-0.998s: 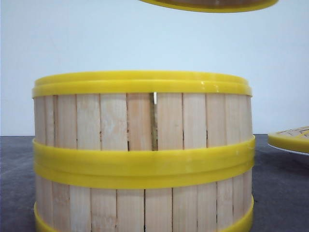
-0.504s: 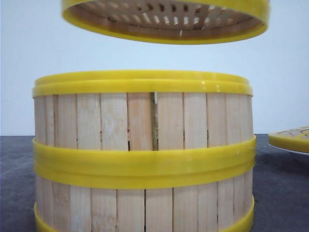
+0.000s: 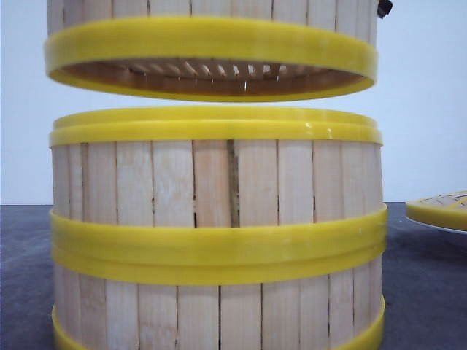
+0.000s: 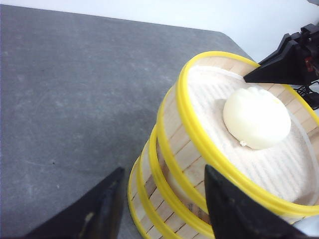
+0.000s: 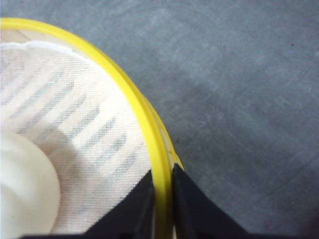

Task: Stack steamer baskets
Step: 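Lower the held basket onto the stack and release, then move the right gripper to the center of the woven bamboo lid, then grasp the lid's center hub with the right gripper and lift it, then place the lid on top of the basket stack and release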

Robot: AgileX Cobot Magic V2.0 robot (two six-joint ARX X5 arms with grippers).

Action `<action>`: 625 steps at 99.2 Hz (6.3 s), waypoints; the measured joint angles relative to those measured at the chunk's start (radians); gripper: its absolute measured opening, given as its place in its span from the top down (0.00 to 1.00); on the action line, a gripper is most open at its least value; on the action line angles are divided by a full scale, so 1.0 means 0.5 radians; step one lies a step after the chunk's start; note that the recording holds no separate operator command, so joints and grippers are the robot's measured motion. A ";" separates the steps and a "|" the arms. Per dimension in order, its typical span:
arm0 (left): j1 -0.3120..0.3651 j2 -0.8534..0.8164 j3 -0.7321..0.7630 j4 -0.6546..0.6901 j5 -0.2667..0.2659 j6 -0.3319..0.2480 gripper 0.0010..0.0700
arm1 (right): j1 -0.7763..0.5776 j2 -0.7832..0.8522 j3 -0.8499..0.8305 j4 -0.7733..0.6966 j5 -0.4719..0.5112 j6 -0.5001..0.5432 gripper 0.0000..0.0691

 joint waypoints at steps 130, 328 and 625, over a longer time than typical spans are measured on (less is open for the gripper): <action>0.000 0.000 0.000 -0.041 0.000 0.006 0.58 | 0.011 0.190 0.000 -0.132 0.072 -0.016 0.92; 0.000 0.000 0.000 -0.017 0.000 0.006 0.58 | -1.372 0.533 0.008 -0.400 0.367 0.230 0.52; 0.000 0.000 0.000 0.006 0.000 0.059 0.58 | 0.526 -0.089 0.572 -0.626 0.266 0.188 0.92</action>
